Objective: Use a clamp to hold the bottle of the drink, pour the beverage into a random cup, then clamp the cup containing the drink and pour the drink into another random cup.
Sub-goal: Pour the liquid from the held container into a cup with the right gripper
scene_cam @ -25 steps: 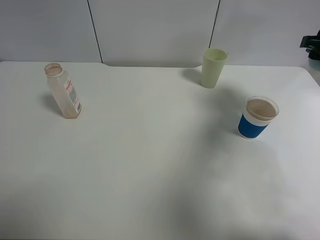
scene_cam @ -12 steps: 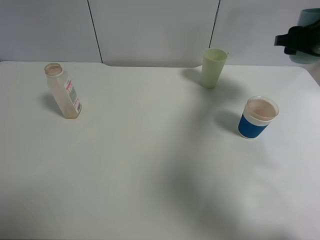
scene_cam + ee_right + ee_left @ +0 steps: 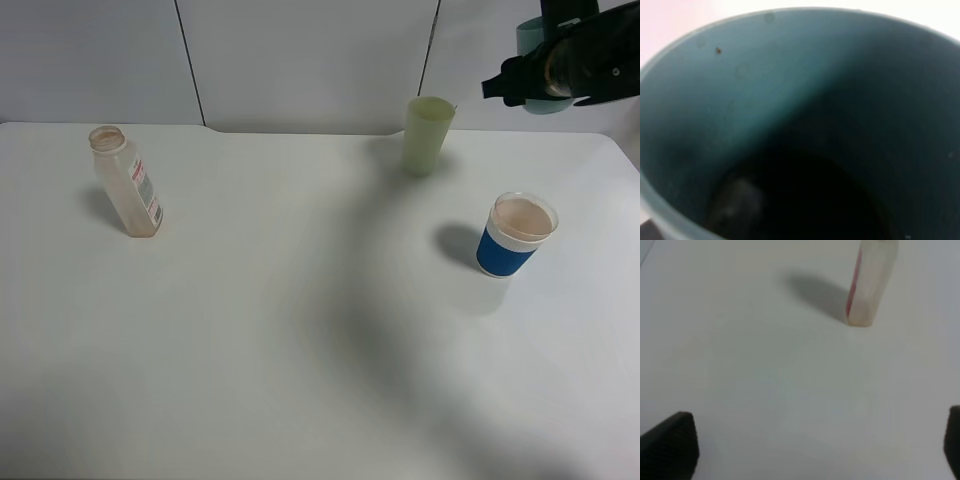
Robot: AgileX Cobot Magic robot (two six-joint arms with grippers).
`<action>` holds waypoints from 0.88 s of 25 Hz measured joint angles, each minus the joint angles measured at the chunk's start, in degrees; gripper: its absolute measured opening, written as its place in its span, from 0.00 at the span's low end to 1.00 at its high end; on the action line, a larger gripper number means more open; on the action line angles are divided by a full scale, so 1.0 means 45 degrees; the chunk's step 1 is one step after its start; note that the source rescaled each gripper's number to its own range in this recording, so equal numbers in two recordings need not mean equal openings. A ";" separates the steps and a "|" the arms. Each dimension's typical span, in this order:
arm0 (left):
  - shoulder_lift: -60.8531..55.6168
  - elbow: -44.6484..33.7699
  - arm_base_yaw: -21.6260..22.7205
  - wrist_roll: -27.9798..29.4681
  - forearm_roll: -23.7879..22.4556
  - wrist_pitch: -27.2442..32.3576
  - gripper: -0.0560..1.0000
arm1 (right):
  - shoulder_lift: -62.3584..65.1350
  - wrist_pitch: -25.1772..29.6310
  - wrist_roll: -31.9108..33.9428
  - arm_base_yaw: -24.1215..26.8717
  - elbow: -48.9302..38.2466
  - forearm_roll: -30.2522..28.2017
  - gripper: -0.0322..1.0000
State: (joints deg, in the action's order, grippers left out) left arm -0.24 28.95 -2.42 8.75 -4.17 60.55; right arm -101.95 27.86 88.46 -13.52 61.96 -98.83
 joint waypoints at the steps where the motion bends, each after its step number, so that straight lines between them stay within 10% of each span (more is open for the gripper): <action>1: 0.0000 0.0000 0.0000 0.0000 0.0000 0.0000 1.00 | -0.0162 0.0011 -0.0200 -0.0103 0.0153 0.0000 0.04; 22: 0.0000 0.0000 0.0000 0.0000 0.0000 0.0000 1.00 | -0.2101 0.1641 -0.2997 -0.1236 0.1784 0.0012 0.04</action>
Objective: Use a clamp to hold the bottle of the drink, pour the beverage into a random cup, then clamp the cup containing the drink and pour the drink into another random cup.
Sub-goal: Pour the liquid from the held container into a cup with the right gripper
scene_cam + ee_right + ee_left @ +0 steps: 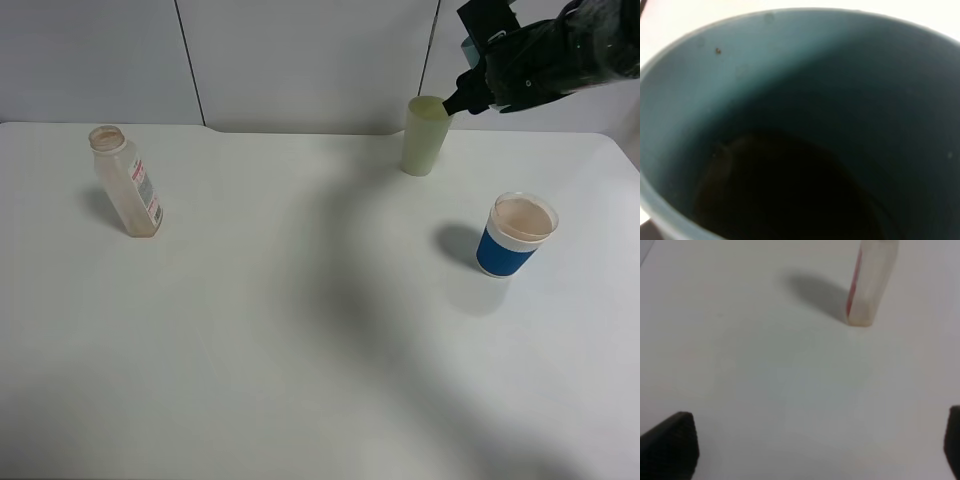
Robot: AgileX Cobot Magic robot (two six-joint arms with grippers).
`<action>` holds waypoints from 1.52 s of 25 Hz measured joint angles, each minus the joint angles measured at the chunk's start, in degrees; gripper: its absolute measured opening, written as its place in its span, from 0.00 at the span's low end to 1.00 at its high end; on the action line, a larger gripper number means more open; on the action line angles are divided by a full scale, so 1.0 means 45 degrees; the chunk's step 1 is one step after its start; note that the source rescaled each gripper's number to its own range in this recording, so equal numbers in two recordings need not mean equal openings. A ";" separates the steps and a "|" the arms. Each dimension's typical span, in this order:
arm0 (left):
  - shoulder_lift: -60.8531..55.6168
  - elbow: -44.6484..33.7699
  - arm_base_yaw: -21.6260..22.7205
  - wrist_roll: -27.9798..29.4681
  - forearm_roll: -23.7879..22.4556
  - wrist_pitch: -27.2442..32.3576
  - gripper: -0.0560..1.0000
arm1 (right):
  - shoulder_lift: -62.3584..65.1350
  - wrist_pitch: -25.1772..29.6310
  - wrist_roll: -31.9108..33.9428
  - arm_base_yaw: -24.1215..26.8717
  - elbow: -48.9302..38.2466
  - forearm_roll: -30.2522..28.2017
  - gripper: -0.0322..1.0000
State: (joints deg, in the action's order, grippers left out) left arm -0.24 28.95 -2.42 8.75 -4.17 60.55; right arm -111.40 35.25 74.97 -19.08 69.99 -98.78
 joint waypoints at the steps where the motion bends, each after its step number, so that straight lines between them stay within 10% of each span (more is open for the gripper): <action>1: 0.0000 0.0000 0.0000 0.0000 0.0000 0.0000 1.00 | -0.0061 0.0043 -0.0068 -0.0051 0.0086 0.0000 0.04; 38: 0.0000 0.0000 0.0000 0.0000 0.0000 0.0000 1.00 | -0.0519 0.2325 -0.4170 -0.0568 0.0451 0.0010 0.04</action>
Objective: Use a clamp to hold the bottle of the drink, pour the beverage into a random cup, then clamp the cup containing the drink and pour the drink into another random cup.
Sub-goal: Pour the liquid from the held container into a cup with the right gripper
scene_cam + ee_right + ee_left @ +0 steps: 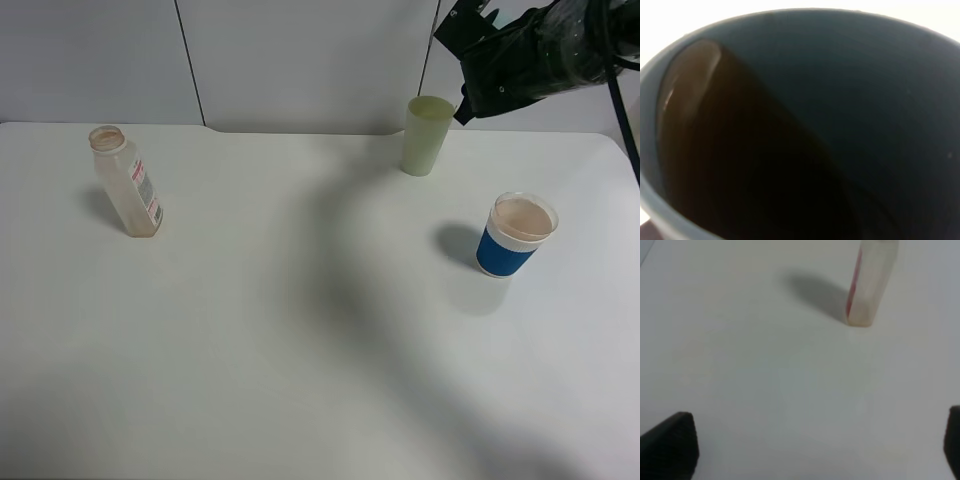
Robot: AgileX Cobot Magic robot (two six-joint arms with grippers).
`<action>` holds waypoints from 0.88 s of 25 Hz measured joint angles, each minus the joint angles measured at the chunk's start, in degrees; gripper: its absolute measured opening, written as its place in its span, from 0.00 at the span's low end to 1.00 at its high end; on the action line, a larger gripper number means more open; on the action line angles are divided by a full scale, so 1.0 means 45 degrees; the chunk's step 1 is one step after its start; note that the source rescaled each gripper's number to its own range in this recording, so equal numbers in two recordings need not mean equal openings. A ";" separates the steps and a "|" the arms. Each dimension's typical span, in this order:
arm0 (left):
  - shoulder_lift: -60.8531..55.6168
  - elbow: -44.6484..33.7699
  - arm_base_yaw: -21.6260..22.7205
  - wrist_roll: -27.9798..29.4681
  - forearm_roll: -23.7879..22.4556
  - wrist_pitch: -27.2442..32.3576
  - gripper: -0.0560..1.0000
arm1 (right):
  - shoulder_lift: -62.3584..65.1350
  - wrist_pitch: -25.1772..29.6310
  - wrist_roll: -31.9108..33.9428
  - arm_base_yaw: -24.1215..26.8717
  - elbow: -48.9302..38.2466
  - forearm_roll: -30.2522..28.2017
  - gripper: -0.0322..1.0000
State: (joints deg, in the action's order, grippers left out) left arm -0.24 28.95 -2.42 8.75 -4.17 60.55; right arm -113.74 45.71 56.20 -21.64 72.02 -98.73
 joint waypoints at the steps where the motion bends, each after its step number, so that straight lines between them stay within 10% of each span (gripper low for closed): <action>1: 0.0000 0.0000 0.0000 0.0000 0.0000 0.0000 1.00 | 0.0000 0.0017 -0.0073 0.0000 0.0000 0.0000 0.04; 22: 0.0000 0.0000 0.0000 0.0000 0.0000 0.0000 1.00 | 0.0000 0.0322 -0.1859 0.0000 0.0000 0.0000 0.04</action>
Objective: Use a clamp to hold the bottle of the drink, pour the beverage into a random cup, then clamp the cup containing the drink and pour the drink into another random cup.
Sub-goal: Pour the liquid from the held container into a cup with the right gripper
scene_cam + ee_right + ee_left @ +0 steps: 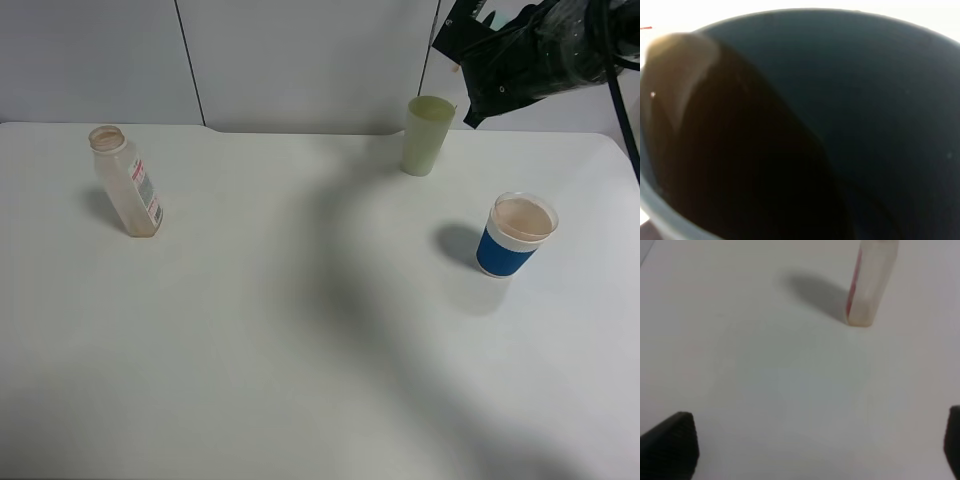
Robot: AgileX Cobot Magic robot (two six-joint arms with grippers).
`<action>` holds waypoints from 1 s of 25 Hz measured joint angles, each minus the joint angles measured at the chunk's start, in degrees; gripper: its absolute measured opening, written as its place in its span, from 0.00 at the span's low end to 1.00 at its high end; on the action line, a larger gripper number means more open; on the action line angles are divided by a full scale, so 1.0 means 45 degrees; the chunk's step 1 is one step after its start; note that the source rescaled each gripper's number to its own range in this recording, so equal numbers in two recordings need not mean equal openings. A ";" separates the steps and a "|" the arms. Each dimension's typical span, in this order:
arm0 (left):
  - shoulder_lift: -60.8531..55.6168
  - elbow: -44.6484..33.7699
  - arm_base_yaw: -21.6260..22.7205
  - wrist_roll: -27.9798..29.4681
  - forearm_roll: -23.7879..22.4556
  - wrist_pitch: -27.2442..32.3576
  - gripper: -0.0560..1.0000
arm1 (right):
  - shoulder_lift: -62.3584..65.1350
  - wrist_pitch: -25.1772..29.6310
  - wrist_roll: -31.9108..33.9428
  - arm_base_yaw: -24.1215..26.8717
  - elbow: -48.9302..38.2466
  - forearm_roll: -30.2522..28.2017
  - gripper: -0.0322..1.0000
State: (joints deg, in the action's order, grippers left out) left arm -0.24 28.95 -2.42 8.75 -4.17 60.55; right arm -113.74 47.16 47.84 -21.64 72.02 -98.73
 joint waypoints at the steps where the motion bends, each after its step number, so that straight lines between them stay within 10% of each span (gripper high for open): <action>1: 0.0000 0.0000 0.0000 0.0000 0.0000 0.0000 1.00 | 0.0000 0.0000 0.0000 0.0000 0.0000 0.0000 0.04; 25: 0.0000 0.0000 0.0000 0.0000 0.0000 0.0000 1.00 | 0.0000 0.0152 -0.1812 0.0000 0.0000 0.0000 0.04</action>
State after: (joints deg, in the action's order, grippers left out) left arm -0.24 28.95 -2.42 8.75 -4.17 60.55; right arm -113.74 47.84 39.69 -21.64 72.02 -98.73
